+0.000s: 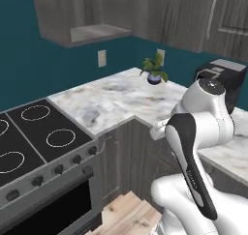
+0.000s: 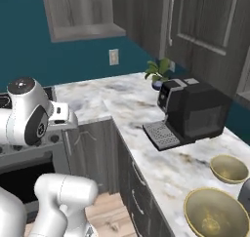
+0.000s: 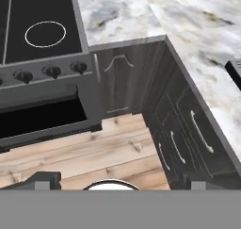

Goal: Pick up the bowls on the counter and stack them on top of one another in the open cabinet. Place the smaller bowl on top of the larger bowl.

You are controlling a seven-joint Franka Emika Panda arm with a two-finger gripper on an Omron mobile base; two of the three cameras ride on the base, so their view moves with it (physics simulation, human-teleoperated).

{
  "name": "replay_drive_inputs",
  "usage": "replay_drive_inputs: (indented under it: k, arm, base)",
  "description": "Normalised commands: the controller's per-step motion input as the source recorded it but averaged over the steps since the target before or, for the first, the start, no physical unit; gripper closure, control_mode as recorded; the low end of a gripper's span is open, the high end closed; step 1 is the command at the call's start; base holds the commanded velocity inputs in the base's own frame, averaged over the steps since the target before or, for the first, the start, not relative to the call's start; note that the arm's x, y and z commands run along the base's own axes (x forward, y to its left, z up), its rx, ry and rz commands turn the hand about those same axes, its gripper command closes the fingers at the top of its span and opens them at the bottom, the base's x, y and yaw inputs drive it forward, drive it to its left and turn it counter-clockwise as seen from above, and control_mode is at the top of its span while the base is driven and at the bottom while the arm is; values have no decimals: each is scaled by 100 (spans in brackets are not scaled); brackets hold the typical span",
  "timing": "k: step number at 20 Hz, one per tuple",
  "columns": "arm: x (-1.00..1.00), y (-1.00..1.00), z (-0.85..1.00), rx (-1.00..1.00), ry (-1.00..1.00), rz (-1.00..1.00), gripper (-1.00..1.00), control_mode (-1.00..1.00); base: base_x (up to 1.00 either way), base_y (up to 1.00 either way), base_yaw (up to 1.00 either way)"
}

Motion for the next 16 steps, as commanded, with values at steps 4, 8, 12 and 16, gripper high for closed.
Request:
replay_drive_inputs:
  k: [4, 8, 12, 16]
  arm:
    - [0, 0, 0, 0, 0, 0, -100, 100]
    - [0, 0, 0, 0, 0, 0, -100, 100]
    - [0, 0, 0, 0, 0, 0, -100, 100]
    - [0, 0, 0, 0, 0, 0, -100, 100]
  base:
    - [0, 0, -38]
    - [0, 0, -39]
    - [1, 0, -40]
    - [2, -5, -41]
